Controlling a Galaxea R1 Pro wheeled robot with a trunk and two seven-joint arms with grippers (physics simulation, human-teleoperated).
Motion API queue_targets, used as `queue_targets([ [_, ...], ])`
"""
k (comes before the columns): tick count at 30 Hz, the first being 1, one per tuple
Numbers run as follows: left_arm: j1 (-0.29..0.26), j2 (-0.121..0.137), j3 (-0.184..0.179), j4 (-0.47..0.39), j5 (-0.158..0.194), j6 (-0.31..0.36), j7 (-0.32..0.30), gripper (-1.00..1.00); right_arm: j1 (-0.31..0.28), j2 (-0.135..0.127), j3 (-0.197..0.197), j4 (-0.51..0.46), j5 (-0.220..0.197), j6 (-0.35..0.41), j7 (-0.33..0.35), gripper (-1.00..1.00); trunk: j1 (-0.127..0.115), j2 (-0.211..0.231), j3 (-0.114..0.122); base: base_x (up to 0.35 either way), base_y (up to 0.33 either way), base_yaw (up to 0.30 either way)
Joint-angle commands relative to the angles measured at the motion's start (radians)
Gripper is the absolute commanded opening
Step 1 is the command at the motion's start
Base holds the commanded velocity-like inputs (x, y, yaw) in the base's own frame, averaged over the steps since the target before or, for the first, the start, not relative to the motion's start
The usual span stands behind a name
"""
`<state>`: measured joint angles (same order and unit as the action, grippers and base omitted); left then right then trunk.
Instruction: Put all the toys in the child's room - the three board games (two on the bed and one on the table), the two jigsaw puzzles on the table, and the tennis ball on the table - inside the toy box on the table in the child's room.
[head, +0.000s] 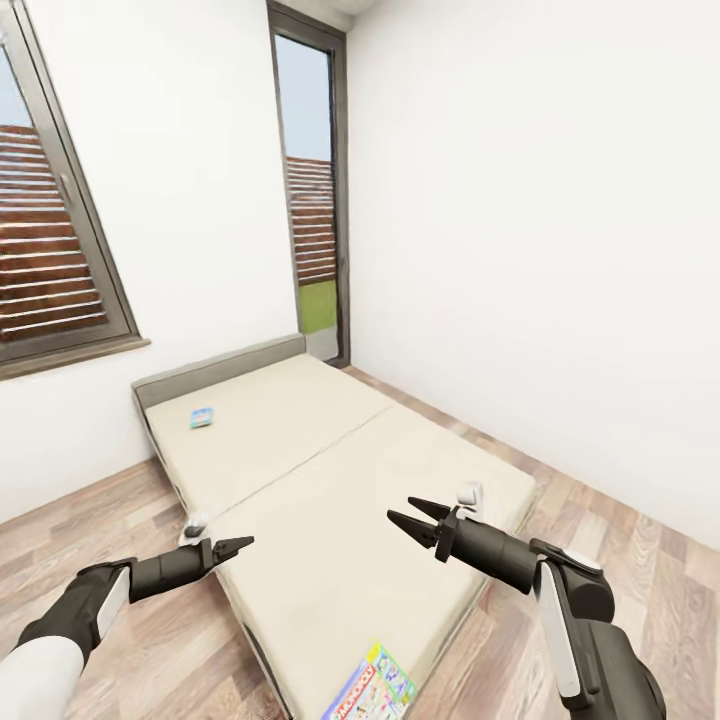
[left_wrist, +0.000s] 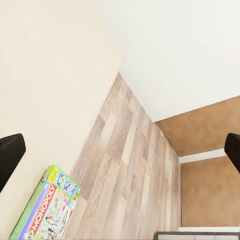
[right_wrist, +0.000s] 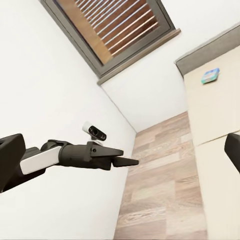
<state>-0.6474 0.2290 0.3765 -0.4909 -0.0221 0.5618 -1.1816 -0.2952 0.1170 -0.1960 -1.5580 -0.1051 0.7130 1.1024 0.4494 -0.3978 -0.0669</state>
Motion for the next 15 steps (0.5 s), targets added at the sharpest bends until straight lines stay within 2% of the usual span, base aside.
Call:
queue_targets([
  [1,-0.001,-0.001,0.004,0.000,-0.002,0.010,-0.004,1.00,-0.001,0.000,-0.002,0.000,-0.003,0.006,0.002,1.00,0.001,-0.002,-0.002,0.000,-0.278,0.269],
  [7,-0.001,0.000,0.004,0.000,-0.002,0.010,-0.004,1.00,-0.001,0.000,-0.002,0.000,-0.004,0.006,0.003,1.00,0.001,-0.002,0.002,0.000,-0.293,0.242],
  [15,-0.001,-0.002,0.004,0.000,-0.002,0.010,-0.004,1.00,-0.001,0.000,-0.002,0.000,-0.004,0.005,0.006,1.00,0.001,-0.002,0.002,0.000,-0.299,0.046],
])
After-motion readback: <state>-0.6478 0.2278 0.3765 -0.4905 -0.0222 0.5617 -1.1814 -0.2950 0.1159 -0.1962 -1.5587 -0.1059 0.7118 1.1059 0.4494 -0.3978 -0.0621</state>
